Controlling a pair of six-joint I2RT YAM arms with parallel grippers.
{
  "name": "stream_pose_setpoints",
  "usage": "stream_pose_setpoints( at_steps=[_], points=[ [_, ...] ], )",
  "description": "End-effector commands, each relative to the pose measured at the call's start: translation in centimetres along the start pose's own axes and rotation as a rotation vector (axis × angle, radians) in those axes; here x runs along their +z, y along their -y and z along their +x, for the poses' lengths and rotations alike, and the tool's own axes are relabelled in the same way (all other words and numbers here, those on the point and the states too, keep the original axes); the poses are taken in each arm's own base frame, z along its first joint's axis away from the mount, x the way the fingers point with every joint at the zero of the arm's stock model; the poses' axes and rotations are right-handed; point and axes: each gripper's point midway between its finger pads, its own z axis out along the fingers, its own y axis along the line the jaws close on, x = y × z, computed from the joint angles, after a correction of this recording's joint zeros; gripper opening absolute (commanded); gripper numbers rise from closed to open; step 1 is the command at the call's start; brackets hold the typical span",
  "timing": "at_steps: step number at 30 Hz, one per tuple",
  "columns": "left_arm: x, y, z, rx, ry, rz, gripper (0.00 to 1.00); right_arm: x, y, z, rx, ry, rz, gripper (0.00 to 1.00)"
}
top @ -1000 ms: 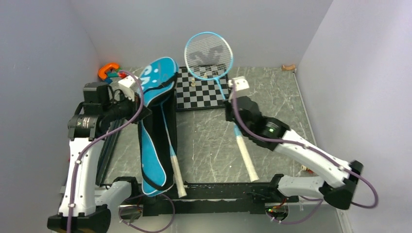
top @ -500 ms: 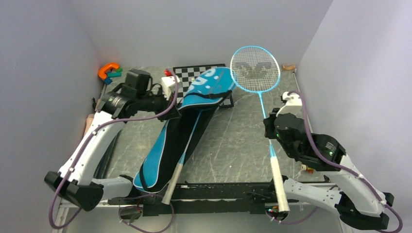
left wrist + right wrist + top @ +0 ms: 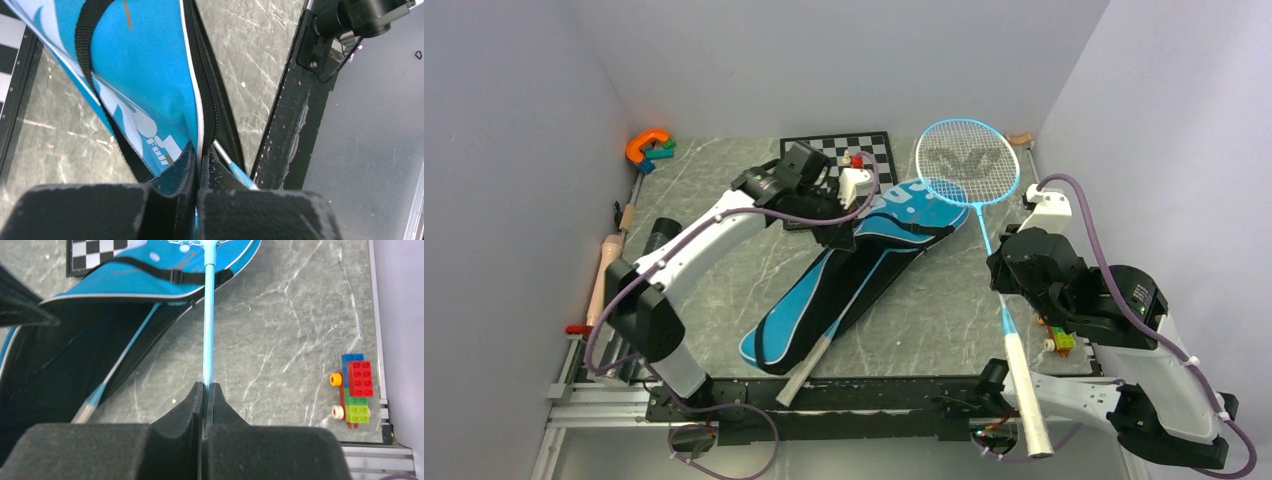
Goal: Pack up the badminton gear
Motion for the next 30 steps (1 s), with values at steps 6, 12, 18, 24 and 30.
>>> stream_pose_setpoints(
  at_steps=[6, 12, 18, 24, 30],
  points=[
    [6.0, -2.2, -7.7, 0.014, 0.119, 0.043, 0.0, -1.7, 0.4, 1.3, 0.013, -0.073, -0.06, 0.0],
    [8.5, -4.4, -9.5, 0.001, 0.139, 0.032, 0.0, -1.7, 1.0, 2.3, 0.036, -0.114, -0.051, 0.0],
    [10.5, -6.1, -10.2, -0.018, 0.149, 0.033, 0.0, -1.8, 2.8, 4.0, 0.092, -0.16, -0.006, 0.0],
    [11.2, -8.3, -10.5, -0.07, 0.165, 0.021, 0.0, -2.0, 2.1, 7.6, 0.114, -0.285, -0.076, 0.0],
    [11.4, -8.6, -10.7, -0.075, 0.174, 0.023, 0.0, -1.1, 1.3, 10.4, 0.119, -0.392, -0.098, 0.0]
  ],
)
